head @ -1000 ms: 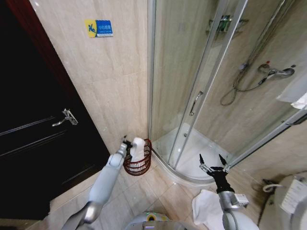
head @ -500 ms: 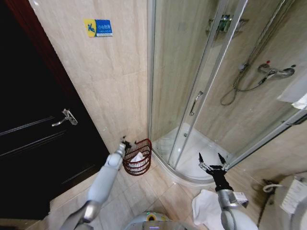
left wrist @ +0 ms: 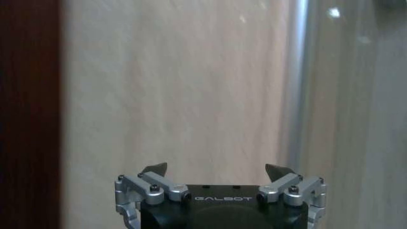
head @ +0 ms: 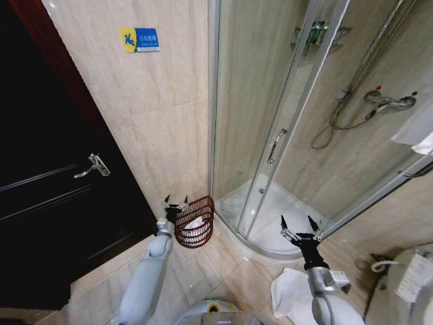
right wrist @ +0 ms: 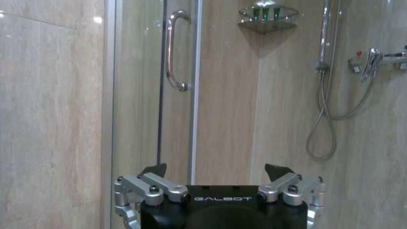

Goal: Discard the used towel into the hamper.

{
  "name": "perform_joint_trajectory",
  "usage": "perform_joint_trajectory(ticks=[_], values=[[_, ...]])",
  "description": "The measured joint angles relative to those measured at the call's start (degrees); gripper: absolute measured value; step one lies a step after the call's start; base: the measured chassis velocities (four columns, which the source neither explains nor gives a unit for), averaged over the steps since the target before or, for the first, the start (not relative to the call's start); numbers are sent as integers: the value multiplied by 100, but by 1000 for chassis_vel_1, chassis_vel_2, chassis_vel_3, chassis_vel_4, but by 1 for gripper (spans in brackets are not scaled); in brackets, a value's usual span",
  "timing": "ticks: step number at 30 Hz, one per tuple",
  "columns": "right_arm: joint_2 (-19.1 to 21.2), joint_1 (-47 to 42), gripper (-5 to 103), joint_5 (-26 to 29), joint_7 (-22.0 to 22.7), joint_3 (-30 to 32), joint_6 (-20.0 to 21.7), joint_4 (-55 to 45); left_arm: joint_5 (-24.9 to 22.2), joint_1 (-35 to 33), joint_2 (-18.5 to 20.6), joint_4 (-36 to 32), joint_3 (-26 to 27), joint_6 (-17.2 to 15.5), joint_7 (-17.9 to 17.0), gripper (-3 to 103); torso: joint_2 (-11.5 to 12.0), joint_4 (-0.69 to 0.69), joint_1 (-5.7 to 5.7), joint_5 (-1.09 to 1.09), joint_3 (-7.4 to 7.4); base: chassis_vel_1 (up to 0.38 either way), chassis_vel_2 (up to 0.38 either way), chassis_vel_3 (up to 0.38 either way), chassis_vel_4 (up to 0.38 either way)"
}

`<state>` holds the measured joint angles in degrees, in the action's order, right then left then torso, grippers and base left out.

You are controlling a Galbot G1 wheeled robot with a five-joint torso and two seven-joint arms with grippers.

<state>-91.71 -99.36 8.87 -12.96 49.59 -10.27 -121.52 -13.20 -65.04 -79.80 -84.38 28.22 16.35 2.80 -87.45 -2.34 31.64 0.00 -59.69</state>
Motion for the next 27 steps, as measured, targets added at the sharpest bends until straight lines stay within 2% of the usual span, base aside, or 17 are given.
perform_joint_trajectory(ticks=[3, 4, 7, 14, 17, 20, 27], values=[[22, -40, 100, 80, -22, 31, 10, -54, -656, -494, 328, -708, 362, -265, 28, 100, 0, 0, 0, 0, 0, 0, 0, 0, 0], [22, -40, 100, 80, -22, 31, 10, -54, -656, -494, 328, -708, 362, -265, 28, 100, 0, 0, 0, 0, 0, 0, 0, 0, 0], [44, -107, 100, 311, -79, -9, 140, -152, -1146, -909, 532, -1158, 493, -337, 63, 100, 0, 0, 0, 0, 0, 0, 0, 0, 0], [63, -208, 100, 527, -267, -57, 334, -428, -1144, -1520, 642, -1775, 579, -326, -57, 100, 0, 1, 0, -1, 0, 0, 0, 0, 0], [35, -220, 100, 526, -275, -51, 334, -549, -1242, -1696, 717, -2008, 611, -316, 67, 100, 0, 1, 0, -1, 0, 0, 0, 0, 0], [-27, -280, 100, 488, -398, -60, 166, -731, -1419, -1865, 787, -2238, 634, -264, 433, 100, 0, 1, 0, -1, 0, 0, 0, 0, 0], [-40, -310, 100, 385, -479, -54, 29, -698, -1465, -1865, 722, -2139, 514, -373, 511, 100, 0, 1, 0, -2, -1, 0, 0, 0, 0]])
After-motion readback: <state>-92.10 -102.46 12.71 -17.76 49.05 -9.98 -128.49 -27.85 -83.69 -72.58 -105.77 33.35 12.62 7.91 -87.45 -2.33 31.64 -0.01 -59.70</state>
